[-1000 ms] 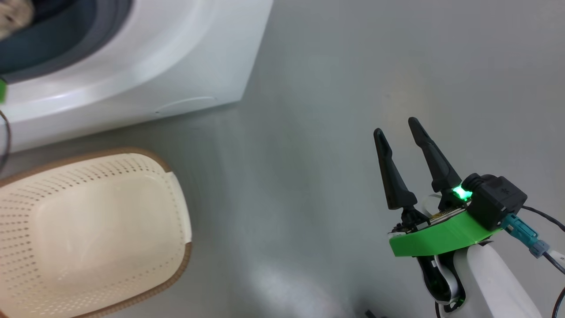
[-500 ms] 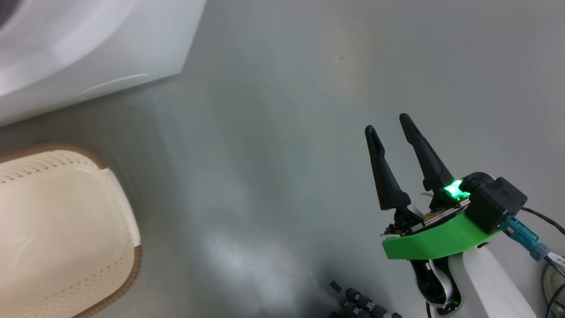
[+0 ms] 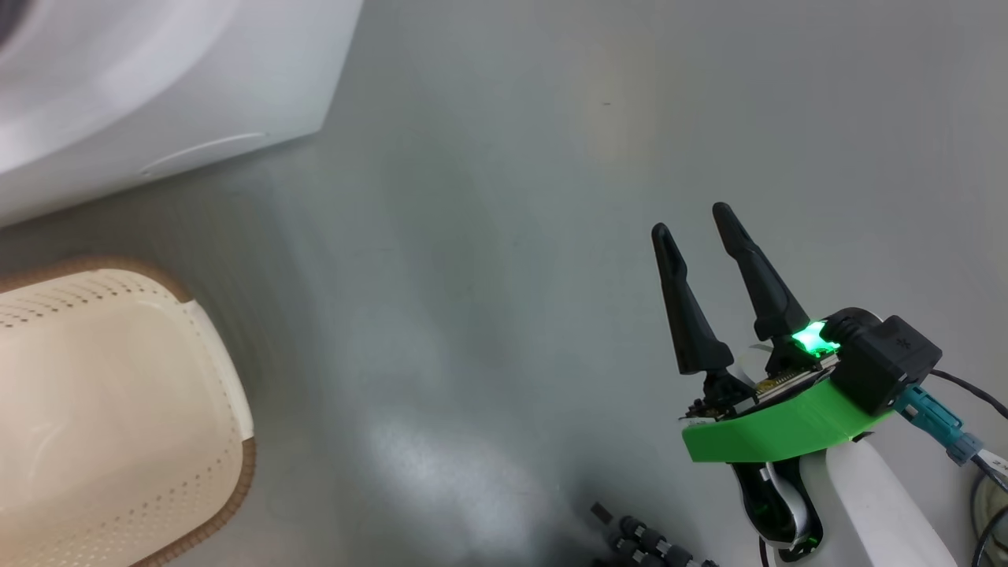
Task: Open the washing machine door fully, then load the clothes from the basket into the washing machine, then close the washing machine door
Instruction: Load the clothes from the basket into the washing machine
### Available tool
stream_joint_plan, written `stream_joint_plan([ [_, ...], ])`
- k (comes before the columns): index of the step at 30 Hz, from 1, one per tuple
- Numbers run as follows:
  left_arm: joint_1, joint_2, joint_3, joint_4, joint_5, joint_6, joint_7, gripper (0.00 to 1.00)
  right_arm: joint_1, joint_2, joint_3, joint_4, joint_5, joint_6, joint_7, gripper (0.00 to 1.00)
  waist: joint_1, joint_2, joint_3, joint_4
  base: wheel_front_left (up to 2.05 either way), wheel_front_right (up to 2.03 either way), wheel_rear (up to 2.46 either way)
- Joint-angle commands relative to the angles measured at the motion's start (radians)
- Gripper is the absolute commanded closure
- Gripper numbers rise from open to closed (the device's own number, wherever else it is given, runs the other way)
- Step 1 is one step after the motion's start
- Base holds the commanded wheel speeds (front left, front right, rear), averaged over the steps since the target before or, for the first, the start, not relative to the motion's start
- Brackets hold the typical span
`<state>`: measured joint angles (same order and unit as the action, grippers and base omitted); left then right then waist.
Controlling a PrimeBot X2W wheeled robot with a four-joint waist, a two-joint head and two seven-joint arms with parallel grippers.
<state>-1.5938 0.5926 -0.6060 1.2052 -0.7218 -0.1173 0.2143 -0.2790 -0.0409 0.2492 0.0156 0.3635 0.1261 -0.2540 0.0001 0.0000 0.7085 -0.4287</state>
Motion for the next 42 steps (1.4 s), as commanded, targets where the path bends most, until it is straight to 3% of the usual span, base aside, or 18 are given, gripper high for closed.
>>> stream_joint_plan([
  [1, 0.007, 0.023, 0.022, -0.019, -0.017, -0.007, -0.026, 0.00, 0.014, -0.009, 0.007, -0.014, 0.002, 0.005, -0.008, 0.00, -0.0001, 0.0000, -0.013, 0.014, 0.00, 0.00, 0.00],
  [14, 0.264, -0.025, 0.027, -0.090, -0.099, -0.013, -0.362, 0.00, -0.001, -0.009, -0.018, 0.026, -0.033, 0.005, -0.008, 0.00, -0.0001, 0.0000, -0.143, 0.088, 0.00, 0.00, 0.00],
  [22, 0.420, -0.054, 0.021, -0.153, -0.163, -0.013, -0.448, 0.00, 0.002, -0.020, -0.021, 0.054, -0.037, 0.005, -0.008, 0.00, -0.0001, 0.0000, -0.242, 0.132, 0.00, 0.00, 0.00],
  [26, 0.531, -0.042, 0.035, -0.226, -0.168, -0.013, -0.474, 0.00, 0.002, -0.043, -0.025, 0.070, -0.023, 0.005, -0.008, 0.00, -0.0001, 0.0000, -0.308, 0.160, 0.00, 0.00, 0.00],
  [33, 0.713, -0.034, 0.182, -0.420, -0.113, 0.014, -0.476, 0.00, 0.015, -0.068, -0.040, 0.086, -0.004, 0.005, -0.008, 0.00, -0.0001, 0.0000, -0.373, 0.198, 0.00, 0.00, 0.00],
  [37, 0.923, -0.060, 0.331, -0.602, -0.032, 0.057, -0.476, 0.00, 0.029, -0.091, -0.045, 0.100, 0.012, 0.005, -0.008, 0.00, -0.0001, 0.0000, -0.426, 0.231, 0.00, 0.00, 0.00],
  [42, 1.101, -0.104, 0.441, -0.756, 0.051, 0.080, -0.476, 0.00, 0.041, -0.117, -0.048, 0.107, 0.027, 0.005, -0.008, 0.00, -0.0001, 0.0000, -0.467, 0.268, 0.00, 0.00, 0.00],
])
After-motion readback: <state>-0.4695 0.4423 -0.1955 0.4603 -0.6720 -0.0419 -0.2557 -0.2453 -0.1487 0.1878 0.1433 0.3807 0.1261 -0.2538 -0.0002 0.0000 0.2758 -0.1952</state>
